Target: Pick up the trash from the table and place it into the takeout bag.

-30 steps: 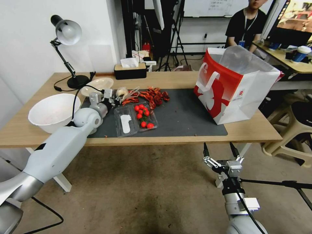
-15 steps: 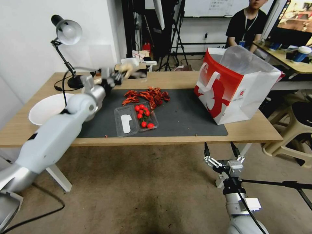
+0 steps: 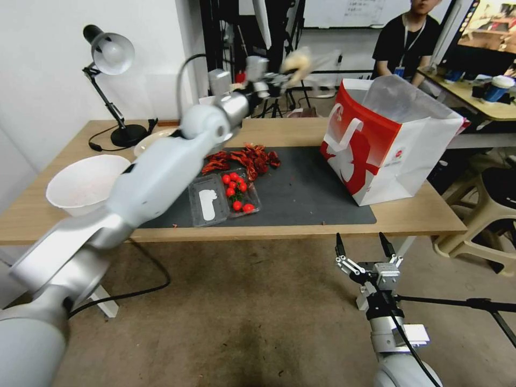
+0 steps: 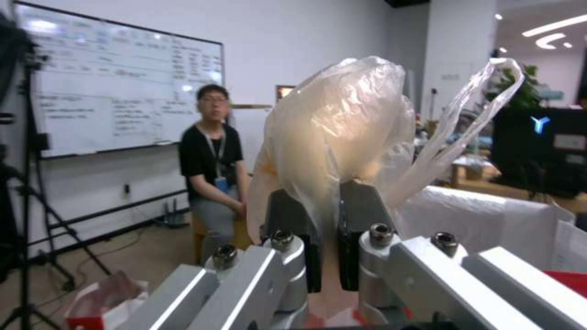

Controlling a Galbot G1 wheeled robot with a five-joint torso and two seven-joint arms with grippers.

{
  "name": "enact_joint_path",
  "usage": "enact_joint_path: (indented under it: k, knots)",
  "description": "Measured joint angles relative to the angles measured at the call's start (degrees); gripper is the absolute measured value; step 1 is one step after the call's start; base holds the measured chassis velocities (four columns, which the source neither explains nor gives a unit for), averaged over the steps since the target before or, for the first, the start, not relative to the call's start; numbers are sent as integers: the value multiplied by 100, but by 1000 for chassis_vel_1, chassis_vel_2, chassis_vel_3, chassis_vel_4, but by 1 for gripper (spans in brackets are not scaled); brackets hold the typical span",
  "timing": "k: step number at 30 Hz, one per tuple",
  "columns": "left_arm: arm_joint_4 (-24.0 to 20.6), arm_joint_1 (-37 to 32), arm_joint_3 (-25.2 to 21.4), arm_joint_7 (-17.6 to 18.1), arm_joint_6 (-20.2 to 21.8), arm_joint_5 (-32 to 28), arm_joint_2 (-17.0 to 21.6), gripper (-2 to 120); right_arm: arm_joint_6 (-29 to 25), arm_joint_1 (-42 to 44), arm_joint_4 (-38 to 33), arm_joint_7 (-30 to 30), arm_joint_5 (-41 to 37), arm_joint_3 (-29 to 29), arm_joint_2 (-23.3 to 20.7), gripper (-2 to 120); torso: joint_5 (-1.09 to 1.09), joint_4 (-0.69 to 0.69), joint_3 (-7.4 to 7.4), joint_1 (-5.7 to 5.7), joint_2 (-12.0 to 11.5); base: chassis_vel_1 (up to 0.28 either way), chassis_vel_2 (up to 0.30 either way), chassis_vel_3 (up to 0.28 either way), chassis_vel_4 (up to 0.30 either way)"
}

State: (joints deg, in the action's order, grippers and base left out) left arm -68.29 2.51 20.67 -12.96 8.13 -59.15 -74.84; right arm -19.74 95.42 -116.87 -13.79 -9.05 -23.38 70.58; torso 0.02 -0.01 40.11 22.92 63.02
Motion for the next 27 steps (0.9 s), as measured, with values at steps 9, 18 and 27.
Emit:
enact_joint_path:
  k: [9, 18, 27]
  knots:
    - [649, 492, 317, 80, -158, 55, -834, 3, -60, 41, 32, 8, 4, -29, -8, 100, 0, -1, 0, 0, 0, 0, 0, 0, 0]
    - [794, 669, 627, 14, -198, 125, -1220, 3, -107, 63, 30, 14, -25, -111, -25, 100, -2, 1, -1, 0, 0, 0, 0, 0, 0]
    - [1219, 955, 1061, -165, -341, 236, -1696, 3, -143, 57, 41, 19, -58, -158, 0, 100, 0, -1, -1, 0, 0, 0, 0, 0, 0]
